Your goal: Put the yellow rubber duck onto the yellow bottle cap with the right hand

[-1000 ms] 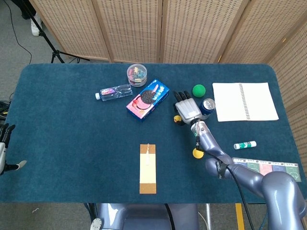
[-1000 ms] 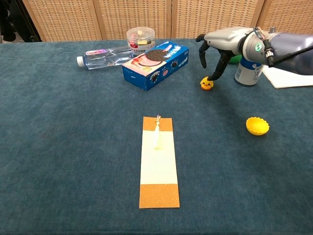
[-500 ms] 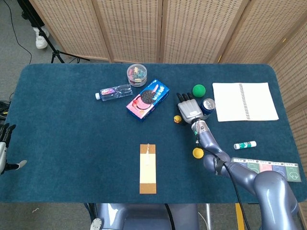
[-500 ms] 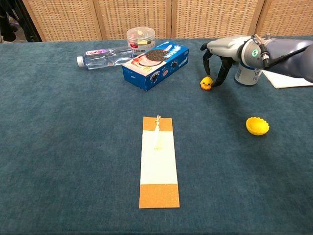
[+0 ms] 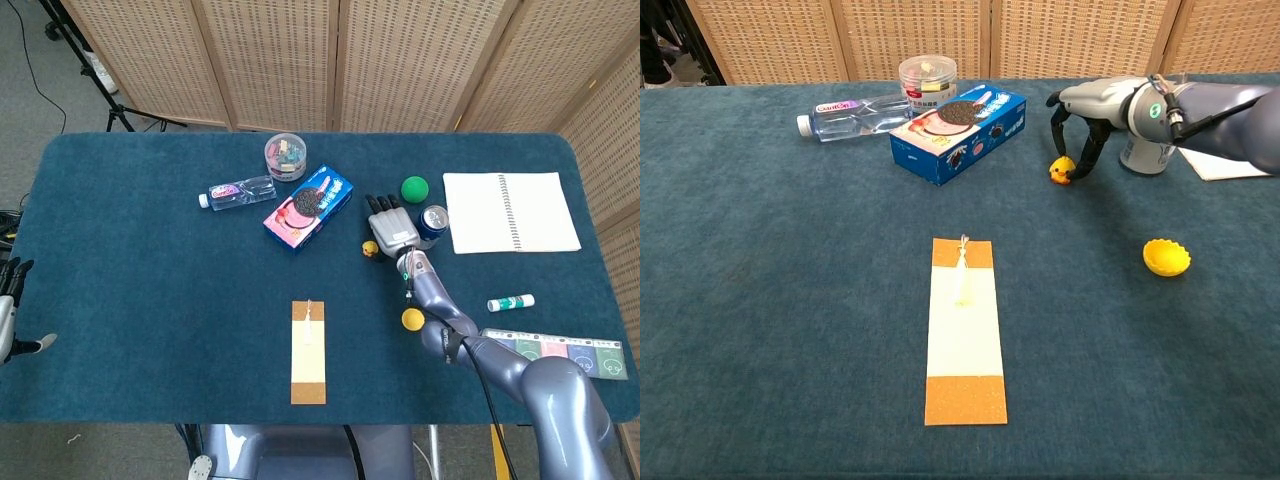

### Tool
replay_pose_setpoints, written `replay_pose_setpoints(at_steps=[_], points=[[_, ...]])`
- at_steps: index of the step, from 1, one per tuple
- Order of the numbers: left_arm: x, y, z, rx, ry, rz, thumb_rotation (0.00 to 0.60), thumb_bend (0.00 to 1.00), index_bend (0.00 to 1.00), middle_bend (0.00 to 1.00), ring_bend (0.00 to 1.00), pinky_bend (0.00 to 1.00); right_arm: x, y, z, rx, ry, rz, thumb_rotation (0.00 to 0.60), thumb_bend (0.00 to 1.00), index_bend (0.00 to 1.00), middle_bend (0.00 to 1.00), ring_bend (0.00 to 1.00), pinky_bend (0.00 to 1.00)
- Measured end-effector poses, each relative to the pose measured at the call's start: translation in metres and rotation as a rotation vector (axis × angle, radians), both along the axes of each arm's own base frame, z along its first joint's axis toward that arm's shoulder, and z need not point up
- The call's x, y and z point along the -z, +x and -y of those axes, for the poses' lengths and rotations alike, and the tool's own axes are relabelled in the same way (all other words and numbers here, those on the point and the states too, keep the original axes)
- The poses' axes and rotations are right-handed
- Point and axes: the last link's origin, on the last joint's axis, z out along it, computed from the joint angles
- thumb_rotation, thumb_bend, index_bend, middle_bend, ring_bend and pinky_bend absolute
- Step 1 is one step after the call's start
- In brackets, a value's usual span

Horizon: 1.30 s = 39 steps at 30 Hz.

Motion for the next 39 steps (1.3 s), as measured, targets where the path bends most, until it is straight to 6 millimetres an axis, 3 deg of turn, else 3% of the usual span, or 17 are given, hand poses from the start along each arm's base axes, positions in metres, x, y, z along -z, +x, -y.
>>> replay_pose_setpoints(at_steps=[25,33,39], points=[[0.002,-0.002,-0.003,-0.002,-0.005,-0.005,0.600,0.00,0.00,0.00,0.00,0.00,0.001,0.002,0.000,-0.019,0.008,0.068,0.600,0.35,0.57,0.00,0.00,0.00],[0.001,-0.001,-0.002,0.002,-0.010,-0.001,0.600,0.00,0.00,0.00,0.00,0.00,-0.010,0.008,-0.008,-0.059,0.005,0.107,0.600,0.35,0.58,0.00,0.00,0.00],[0.001,0.001,0.000,0.015,-0.014,0.004,0.600,0.00,0.00,0.00,0.00,0.00,-0.031,0.014,-0.028,-0.128,0.011,0.143,0.600,0.35,0.58,0.00,0.00,0.00]])
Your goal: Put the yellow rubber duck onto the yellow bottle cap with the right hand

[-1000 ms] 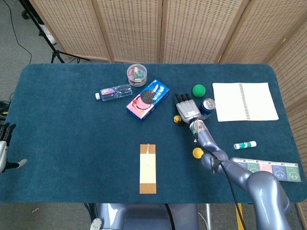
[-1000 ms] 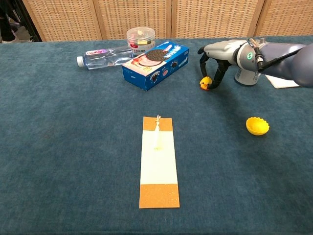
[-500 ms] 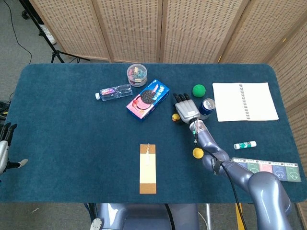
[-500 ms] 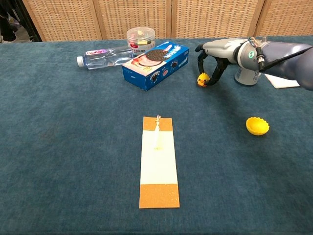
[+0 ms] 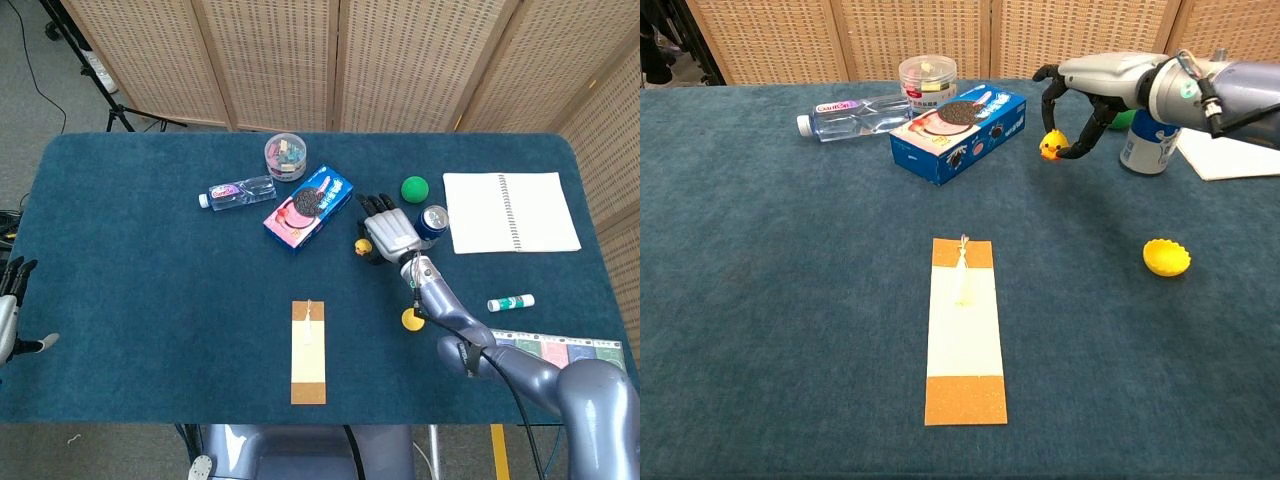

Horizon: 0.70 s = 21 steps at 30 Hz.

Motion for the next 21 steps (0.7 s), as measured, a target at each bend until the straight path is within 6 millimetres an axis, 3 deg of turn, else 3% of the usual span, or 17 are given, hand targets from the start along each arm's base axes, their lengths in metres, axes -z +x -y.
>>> replay_pose_setpoints(at_steps=[5,9,14,21], points=[[0.000,0.003,0.003,0.019,-0.005,0.006,0.600,0.00,0.00,0.00,0.00,0.00,-0.029,0.002,-0.028,-0.079,-0.008,0.020,0.600,0.35,0.58,0.00,0.00,0.00],[-0.001,0.005,0.006,0.033,-0.006,0.010,0.600,0.00,0.00,0.00,0.00,0.00,-0.058,-0.008,-0.053,-0.130,-0.025,-0.001,0.600,0.36,0.58,0.00,0.00,0.00],[0.000,0.007,0.010,0.046,-0.011,0.010,0.600,0.00,0.00,0.00,0.00,0.00,-0.089,-0.042,-0.086,-0.144,-0.053,-0.068,0.600,0.36,0.58,0.00,0.00,0.00],[0.004,0.008,0.013,0.053,-0.025,0.002,0.600,0.00,0.00,0.00,0.00,0.00,-0.100,-0.087,-0.110,-0.056,-0.035,-0.093,0.600,0.36,0.58,0.00,0.00,0.00]])
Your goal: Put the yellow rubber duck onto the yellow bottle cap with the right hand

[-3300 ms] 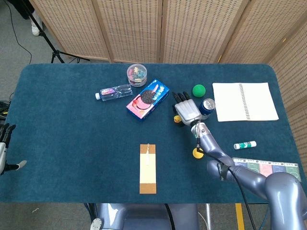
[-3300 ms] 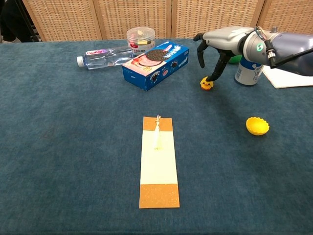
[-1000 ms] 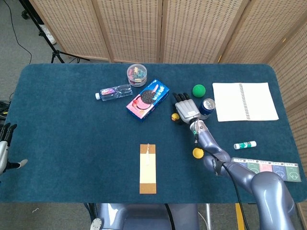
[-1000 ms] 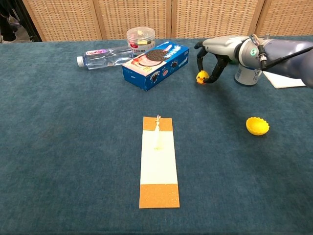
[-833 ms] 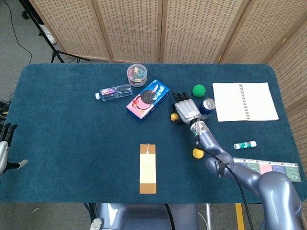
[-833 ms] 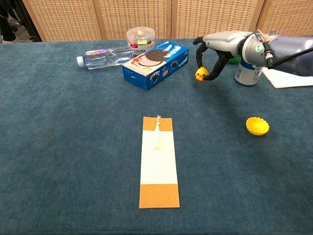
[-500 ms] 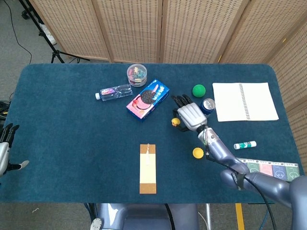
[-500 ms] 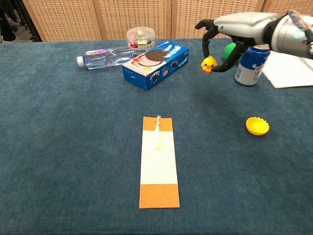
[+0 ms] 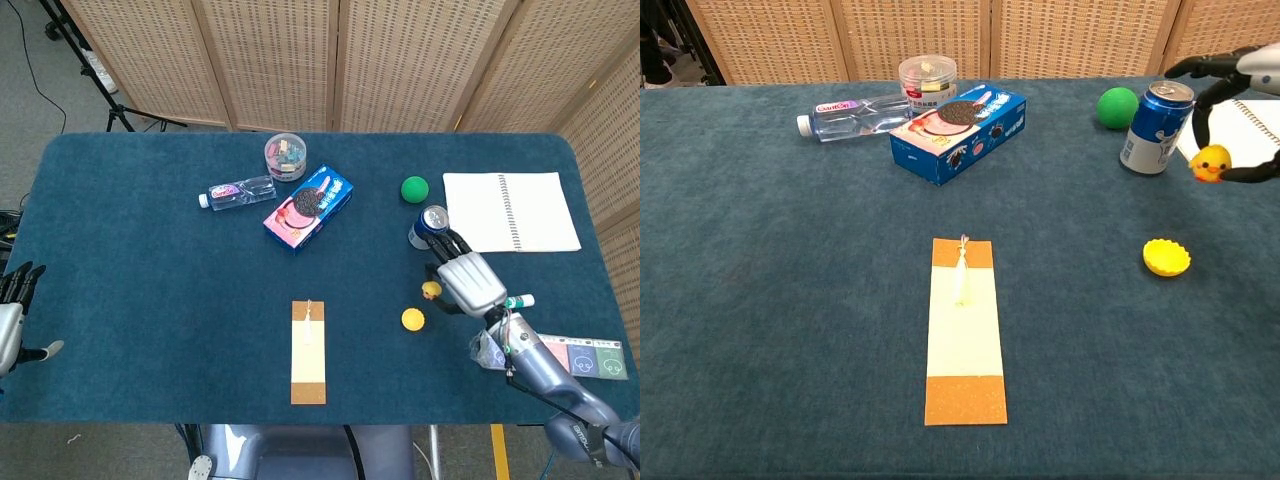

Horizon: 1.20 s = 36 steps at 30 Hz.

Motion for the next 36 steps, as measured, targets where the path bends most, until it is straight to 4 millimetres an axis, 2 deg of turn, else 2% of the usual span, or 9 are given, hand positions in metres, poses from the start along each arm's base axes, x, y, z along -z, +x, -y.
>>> replay_pose_setpoints(at_steps=[5,13,20,36], points=[[0.004,0.002,0.000,0.005,-0.012,-0.010,0.600,0.00,0.00,0.00,0.00,0.00,0.005,-0.020,-0.010,0.024,0.020,-0.016,0.600,0.37,0.58,0.00,0.00,0.00],[0.008,0.003,-0.001,0.006,-0.021,-0.023,0.600,0.00,0.00,0.00,0.00,0.00,0.031,-0.028,-0.023,0.000,0.061,-0.025,0.600,0.40,0.58,0.00,0.00,0.00],[0.008,0.001,0.000,0.002,-0.023,-0.022,0.600,0.00,0.00,0.00,0.00,0.00,0.046,-0.019,-0.027,-0.033,0.084,-0.029,0.600,0.41,0.58,0.00,0.00,0.00],[0.005,0.000,0.002,-0.003,-0.019,-0.007,0.600,0.00,0.00,0.00,0.00,0.00,0.064,-0.006,-0.029,-0.072,0.112,-0.069,0.600,0.41,0.58,0.00,0.00,0.00]])
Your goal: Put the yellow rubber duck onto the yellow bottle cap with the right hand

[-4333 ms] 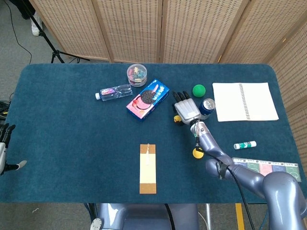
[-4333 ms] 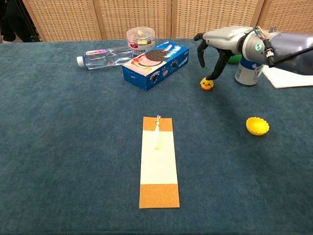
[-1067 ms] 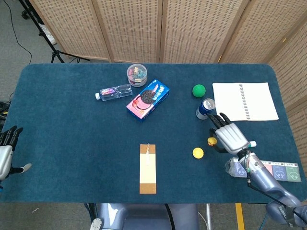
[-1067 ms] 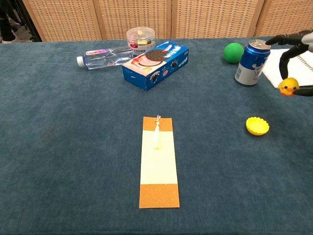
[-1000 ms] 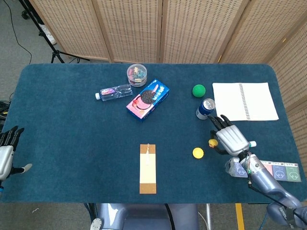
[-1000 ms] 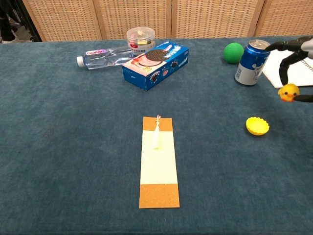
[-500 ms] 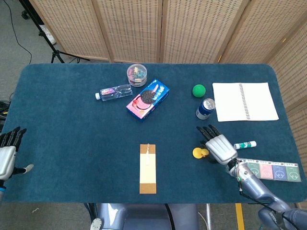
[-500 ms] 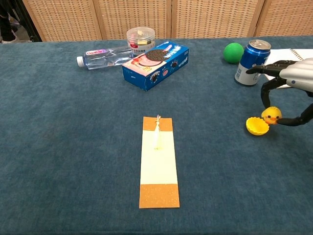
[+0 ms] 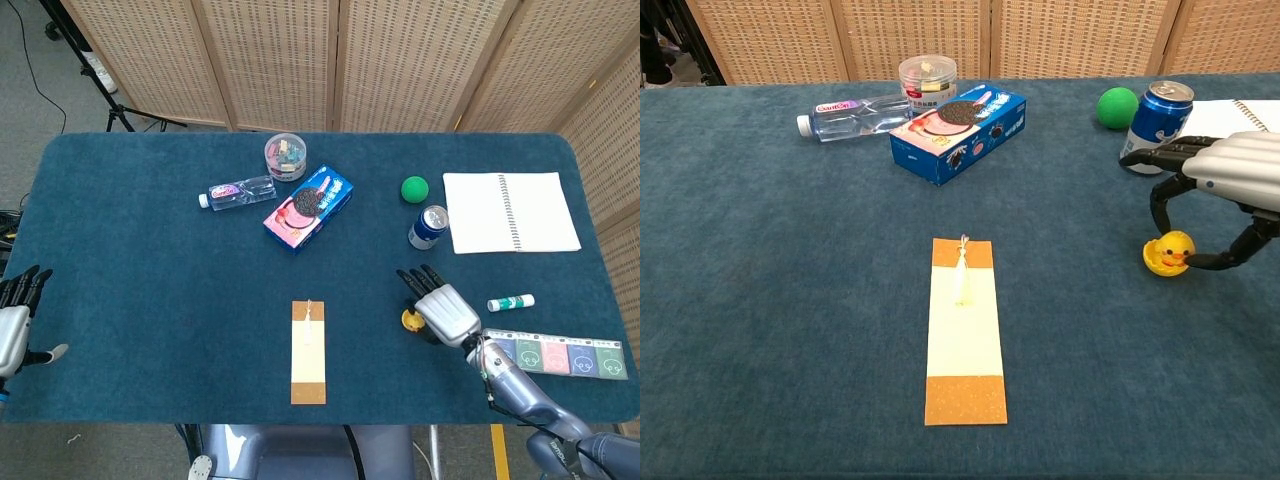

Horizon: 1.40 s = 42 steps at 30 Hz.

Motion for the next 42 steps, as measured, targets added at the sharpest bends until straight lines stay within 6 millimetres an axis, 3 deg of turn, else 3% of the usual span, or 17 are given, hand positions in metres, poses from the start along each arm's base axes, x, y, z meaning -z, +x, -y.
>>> replay_pose_setpoints(at_steps=[18,25,42], points=[[0.000,-0.001,0.000,-0.005,0.000,0.002,0.600,0.00,0.00,0.00,0.00,0.00,0.008,0.002,0.007,0.015,-0.002,-0.020,0.600,0.41,0.57,0.00,0.00,0.00],[0.000,-0.001,0.000,-0.005,-0.001,0.001,0.600,0.00,0.00,0.00,0.00,0.00,0.006,0.002,0.005,0.019,0.017,-0.020,0.600,0.41,0.41,0.00,0.00,0.00],[0.000,0.000,0.000,-0.002,0.001,0.000,0.600,0.00,0.00,0.00,0.00,0.00,-0.002,0.008,0.000,0.002,0.010,0.003,0.600,0.41,0.38,0.00,0.00,0.00]])
